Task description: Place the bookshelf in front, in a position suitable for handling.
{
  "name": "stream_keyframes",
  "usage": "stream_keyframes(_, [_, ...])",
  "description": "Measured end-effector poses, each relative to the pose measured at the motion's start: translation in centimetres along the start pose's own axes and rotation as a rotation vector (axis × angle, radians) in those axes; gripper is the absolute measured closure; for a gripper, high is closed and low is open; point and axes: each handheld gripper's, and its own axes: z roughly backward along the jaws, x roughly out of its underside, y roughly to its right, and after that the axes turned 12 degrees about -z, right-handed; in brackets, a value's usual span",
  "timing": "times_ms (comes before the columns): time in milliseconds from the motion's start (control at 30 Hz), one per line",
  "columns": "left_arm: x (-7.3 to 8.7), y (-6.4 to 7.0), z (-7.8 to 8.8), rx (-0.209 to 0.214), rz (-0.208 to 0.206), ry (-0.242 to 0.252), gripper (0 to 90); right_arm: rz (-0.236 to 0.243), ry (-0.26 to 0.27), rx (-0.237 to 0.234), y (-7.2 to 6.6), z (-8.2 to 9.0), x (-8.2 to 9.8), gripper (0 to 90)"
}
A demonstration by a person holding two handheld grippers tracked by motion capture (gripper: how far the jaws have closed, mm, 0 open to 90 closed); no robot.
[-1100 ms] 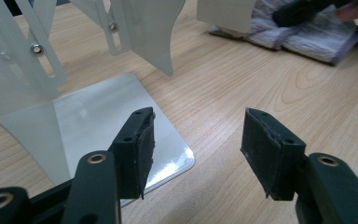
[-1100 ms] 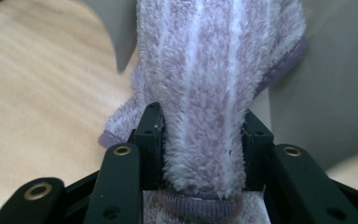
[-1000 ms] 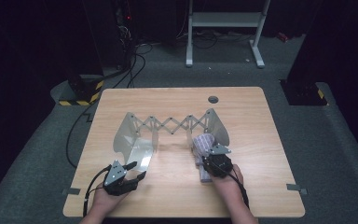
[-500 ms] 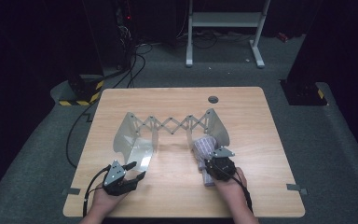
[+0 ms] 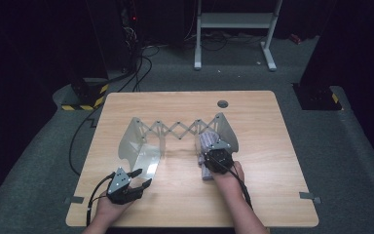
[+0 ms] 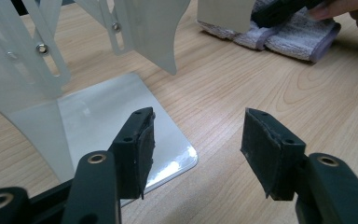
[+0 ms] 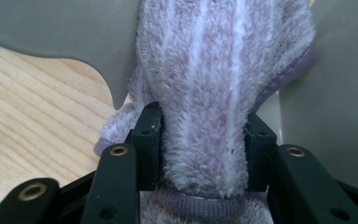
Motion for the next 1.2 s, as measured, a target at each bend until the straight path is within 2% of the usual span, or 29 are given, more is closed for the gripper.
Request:
stream_keyframes(300, [0.0,0.0,-0.1,0.002,-0.003,-0.006,43.9,0.003,-0.011,-0.015,0.5,0.6,0.8,59.6])
stream_keyframes(467, [0.0,0.1,-0.2,0.005,-0.006,-0.012,43.9,-0.003,-0.011,-0.034,1.0,1.9,2.1,59.9])
stream_keyframes(800, [0.1,0.0,-0.3,0.001,-0.005,-0.019,44.0,-0.031,0.017,-0.06,2.4,5.3,5.9,59.8])
stream_keyframes(967, [0.1,-0.3,-0.3,-0.014,-0.005,-0.027,44.5,-0.044,0.015,-0.075,3.0,6.3,6.8,60.4])
stream_keyframes(1200, [0.3,-1.1,0.0,-0.04,0.006,-0.043,45.2,-0.031,0.092,-0.079,2.7,7.7,6.4,61.3])
